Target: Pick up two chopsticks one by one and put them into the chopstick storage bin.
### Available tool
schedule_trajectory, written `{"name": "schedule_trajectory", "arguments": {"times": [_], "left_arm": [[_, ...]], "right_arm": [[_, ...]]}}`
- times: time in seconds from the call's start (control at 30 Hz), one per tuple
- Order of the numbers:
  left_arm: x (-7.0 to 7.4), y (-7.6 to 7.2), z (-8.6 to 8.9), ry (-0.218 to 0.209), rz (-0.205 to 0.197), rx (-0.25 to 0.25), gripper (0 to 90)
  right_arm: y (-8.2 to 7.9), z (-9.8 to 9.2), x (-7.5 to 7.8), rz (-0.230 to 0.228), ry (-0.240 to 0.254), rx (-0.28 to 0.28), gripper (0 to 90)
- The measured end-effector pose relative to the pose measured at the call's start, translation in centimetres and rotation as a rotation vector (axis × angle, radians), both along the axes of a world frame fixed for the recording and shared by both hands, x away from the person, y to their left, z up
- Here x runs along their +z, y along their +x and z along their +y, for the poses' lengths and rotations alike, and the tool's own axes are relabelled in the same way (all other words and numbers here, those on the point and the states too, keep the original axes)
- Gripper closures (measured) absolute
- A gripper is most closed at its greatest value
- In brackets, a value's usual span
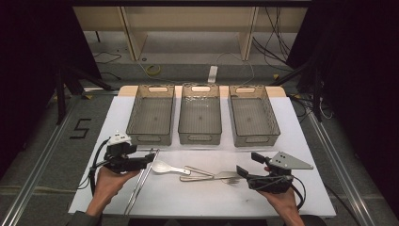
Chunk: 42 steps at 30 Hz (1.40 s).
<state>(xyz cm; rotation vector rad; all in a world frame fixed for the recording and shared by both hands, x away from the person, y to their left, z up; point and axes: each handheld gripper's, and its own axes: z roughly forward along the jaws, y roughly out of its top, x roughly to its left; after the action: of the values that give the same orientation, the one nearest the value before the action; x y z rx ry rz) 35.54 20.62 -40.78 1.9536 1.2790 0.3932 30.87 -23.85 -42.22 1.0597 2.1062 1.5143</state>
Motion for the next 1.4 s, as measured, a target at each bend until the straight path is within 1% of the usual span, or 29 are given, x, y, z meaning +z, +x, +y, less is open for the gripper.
{"name": "schedule_trajectory", "arguments": {"times": [0.03, 0.07, 0.1, 0.17, 0.23, 0.27, 0.3, 0.37, 0.4, 0.43, 0.53, 0.6, 0.7, 0.73, 0.83, 0.93, 1.0, 1.13, 1.23, 1.4], "left_arm": [[0.0, 0.3, 0.0, 0.042, 0.022, 0.000, 21.4], [0.0, 0.5, 0.0, 0.066, 0.045, -0.003, 21.6], [-0.1, 0.8, 0.1, 0.076, 0.069, -0.004, 21.6], [-0.3, 1.1, 0.1, 0.088, 0.106, -0.001, 23.1], [-0.5, 1.3, 0.1, 0.110, 0.131, -0.001, 25.1], [-0.6, 1.4, 0.0, 0.117, 0.142, 0.003, 27.5], [-0.7, 1.5, 0.1, 0.125, 0.156, 0.001, 27.5], [-0.9, 1.8, -0.1, 0.171, 0.183, -0.003, 31.1], [-1.1, 1.8, -0.2, 0.184, 0.200, -0.005, 32.3], [-1.3, 1.9, -0.3, 0.186, 0.218, -0.010, 33.5], [-1.9, 1.9, -0.5, 0.238, 0.256, -0.022, 38.0], [-2.1, 1.8, -0.4, 0.246, 0.283, -0.032, 40.8], [-2.5, 1.7, -0.2, 0.242, 0.320, -0.039, 45.1], [-2.7, 1.7, -0.1, 0.253, 0.334, -0.041, 46.7], [-3.3, 1.3, -0.1, 0.288, 0.357, -0.050, 50.5], [-3.8, 1.1, 0.1, 0.289, 0.374, -0.053, 55.8], [-4.0, 1.1, 0.1, 0.300, 0.387, -0.051, 57.8], [-4.6, 1.2, 0.0, 0.294, 0.416, -0.066, 62.1], [-4.9, 1.3, -0.1, 0.315, 0.432, -0.077, 65.7], [-5.3, 1.3, -0.2, 0.330, 0.452, -0.087, 70.4]], "right_arm": [[0.0, 0.0, 0.0, 0.000, -0.001, 0.001, 24.5], [0.1, 0.0, -0.1, 0.006, -0.007, 0.002, 24.5], [0.1, 0.0, -0.1, 0.006, -0.007, 0.002, 24.5], [0.1, 0.1, -0.1, 0.005, -0.009, 0.003, 24.5], [0.1, 0.1, -0.1, 0.005, -0.009, 0.003, 24.5], [0.1, 0.0, -0.1, 0.006, -0.009, 0.004, 24.5], [0.1, 0.0, -0.1, 0.006, -0.009, 0.004, 24.5], [0.2, 0.1, -0.1, 0.010, -0.005, 0.008, 24.5], [0.2, 0.1, -0.1, 0.012, -0.006, 0.009, 24.5], [0.1, 0.2, -0.1, 0.012, -0.007, 0.010, 24.5], [0.0, 0.2, 0.0, 0.007, -0.011, 0.016, 24.8], [0.1, 0.2, -0.1, 0.011, -0.012, 0.017, 24.8], [0.1, 0.2, -0.1, 0.014, -0.012, 0.019, 24.8], [0.1, 0.2, -0.1, 0.014, -0.012, 0.020, 24.9], [0.1, 0.3, -0.1, 0.016, -0.013, 0.026, 24.9], [0.0, 0.4, 0.0, 0.011, -0.016, 0.032, 25.0], [0.0, 0.4, 0.0, 0.009, -0.021, 0.036, 25.1], [0.0, 0.5, 0.0, 0.014, -0.022, 0.040, 25.3], [0.1, 0.4, -0.1, 0.022, -0.005, 0.050, 25.3], [0.0, 0.4, 0.0, 0.020, -0.006, 0.052, 25.5]]}}
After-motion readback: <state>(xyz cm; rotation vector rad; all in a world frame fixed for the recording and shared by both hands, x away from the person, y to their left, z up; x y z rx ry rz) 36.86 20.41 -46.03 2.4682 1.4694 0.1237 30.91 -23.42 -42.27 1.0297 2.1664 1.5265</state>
